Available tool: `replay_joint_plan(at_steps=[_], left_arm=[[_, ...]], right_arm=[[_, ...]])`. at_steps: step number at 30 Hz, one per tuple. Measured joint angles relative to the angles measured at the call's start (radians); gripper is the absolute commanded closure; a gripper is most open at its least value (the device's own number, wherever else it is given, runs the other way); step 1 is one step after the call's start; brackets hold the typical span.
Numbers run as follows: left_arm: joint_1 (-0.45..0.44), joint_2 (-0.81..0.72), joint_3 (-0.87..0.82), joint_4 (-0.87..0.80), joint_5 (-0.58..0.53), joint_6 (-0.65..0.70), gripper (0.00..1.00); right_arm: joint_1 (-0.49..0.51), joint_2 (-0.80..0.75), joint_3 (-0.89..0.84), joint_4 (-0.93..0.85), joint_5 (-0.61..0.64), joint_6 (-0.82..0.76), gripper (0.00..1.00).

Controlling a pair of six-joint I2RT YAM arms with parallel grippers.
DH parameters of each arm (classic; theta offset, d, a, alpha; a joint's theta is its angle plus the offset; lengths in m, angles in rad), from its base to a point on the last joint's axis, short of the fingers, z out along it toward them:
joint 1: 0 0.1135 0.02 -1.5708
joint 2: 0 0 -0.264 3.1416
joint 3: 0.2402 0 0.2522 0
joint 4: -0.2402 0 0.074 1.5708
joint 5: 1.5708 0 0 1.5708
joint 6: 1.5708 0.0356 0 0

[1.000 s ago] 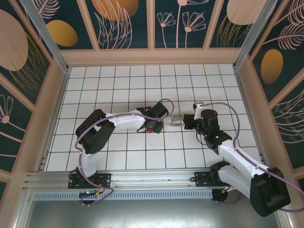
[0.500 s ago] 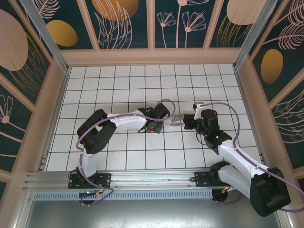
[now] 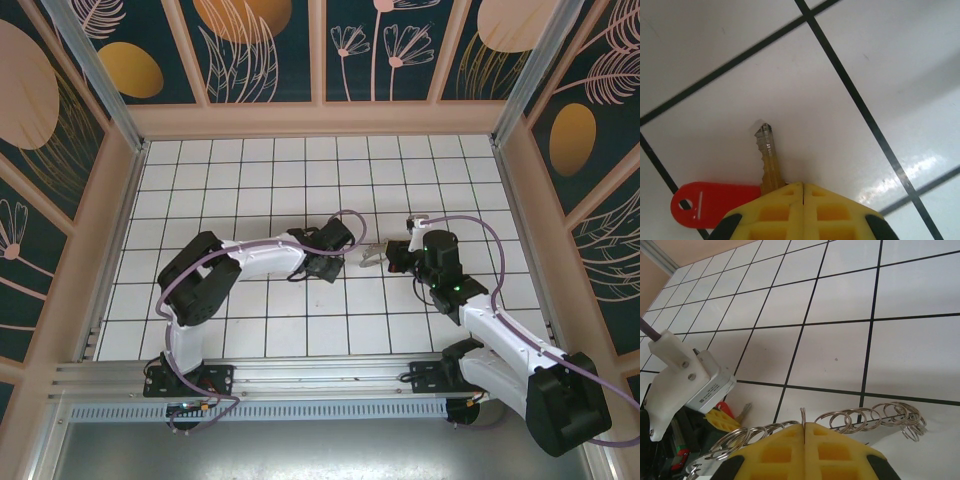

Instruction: Put the keys on the keyring

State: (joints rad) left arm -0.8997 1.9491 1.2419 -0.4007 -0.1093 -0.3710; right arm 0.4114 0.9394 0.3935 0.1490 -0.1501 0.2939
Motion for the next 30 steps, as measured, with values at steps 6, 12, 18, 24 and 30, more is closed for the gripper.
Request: replay_joint_plan(at_steps=[6, 12, 18, 24, 30], left_arm=[[0.000, -0.074, -0.004, -0.016, 0.068, 0.020, 1.00], [0.000, -0.200, -0.015, -0.014, 0.117, 0.055, 1.00], [0.010, -0.297, -0.095, 0.051, 0.211, 0.068, 1.00], [0.042, -0.311, -0.208, 0.149, 0.301, 0.066, 1.00], [0.064, -0.304, -0.246, 0.192, 0.331, 0.063, 1.00]], right_arm=[[0.000, 0.000, 0.000, 0.000, 0.000, 0.000, 1.00], [0.000, 0.000, 0.000, 0.000, 0.000, -0.003, 1.00], [0.000, -0.001, 0.000, 0.000, 0.000, -0.004, 1.00], [0.000, -0.004, 0.000, -0.001, 0.000, -0.004, 1.00], [0.000, -0.004, 0.000, -0.003, 0.000, -0.004, 1.00]])
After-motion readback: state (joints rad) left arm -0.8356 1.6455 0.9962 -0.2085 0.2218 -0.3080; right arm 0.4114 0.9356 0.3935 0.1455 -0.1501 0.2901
